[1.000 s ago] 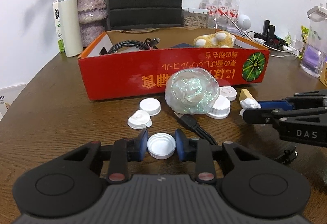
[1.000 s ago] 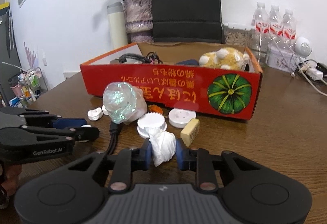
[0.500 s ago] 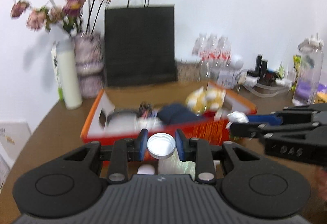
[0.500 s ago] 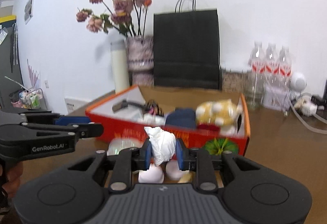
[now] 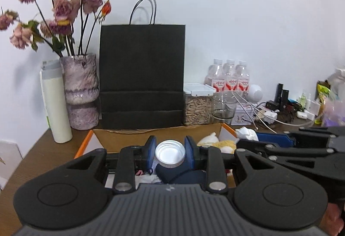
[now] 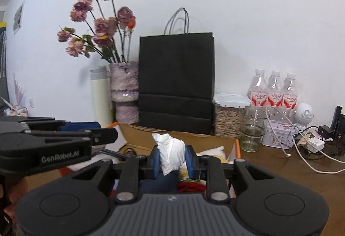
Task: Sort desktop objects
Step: 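Carry the cap and tissue into the cardboard box and release both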
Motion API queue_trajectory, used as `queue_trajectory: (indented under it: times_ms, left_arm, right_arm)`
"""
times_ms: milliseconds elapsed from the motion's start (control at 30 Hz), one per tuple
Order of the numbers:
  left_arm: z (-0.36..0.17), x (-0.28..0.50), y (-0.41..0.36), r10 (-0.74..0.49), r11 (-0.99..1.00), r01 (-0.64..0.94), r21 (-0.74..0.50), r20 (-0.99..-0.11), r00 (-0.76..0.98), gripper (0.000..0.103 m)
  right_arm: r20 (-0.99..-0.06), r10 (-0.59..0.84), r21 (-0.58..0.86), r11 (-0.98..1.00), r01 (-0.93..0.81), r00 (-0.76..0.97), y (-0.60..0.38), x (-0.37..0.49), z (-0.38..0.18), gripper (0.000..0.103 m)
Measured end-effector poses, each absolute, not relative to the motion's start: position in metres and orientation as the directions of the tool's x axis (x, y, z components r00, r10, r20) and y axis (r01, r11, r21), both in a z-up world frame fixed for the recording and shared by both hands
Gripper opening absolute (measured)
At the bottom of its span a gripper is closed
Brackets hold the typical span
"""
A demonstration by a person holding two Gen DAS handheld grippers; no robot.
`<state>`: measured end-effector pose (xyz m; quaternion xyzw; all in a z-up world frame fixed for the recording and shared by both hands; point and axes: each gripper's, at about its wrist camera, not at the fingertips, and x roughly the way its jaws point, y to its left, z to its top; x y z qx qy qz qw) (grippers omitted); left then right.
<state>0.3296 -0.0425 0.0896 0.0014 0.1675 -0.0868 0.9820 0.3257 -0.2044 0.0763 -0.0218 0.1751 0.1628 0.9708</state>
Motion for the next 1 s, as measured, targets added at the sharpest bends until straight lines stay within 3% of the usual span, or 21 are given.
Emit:
queue_trajectory:
  times_ms: [500,1000]
  left_arm:
    - [0.05,0.398,-0.048,-0.116,0.989,0.145,0.036,-0.422,0.899,0.029]
    - [0.037,0.409,-0.045,-0.093,0.99,0.132,0.054,-0.459,0.884,0.032]
  right_arm:
    - [-0.457,0.297,0.028,0.947,-0.32,0.838,-0.223,0.39,0.032,0.023]
    - [-0.467,0.322,0.045,0.939,-0.341,0.823,-0.225,0.394,0.028,0.026]
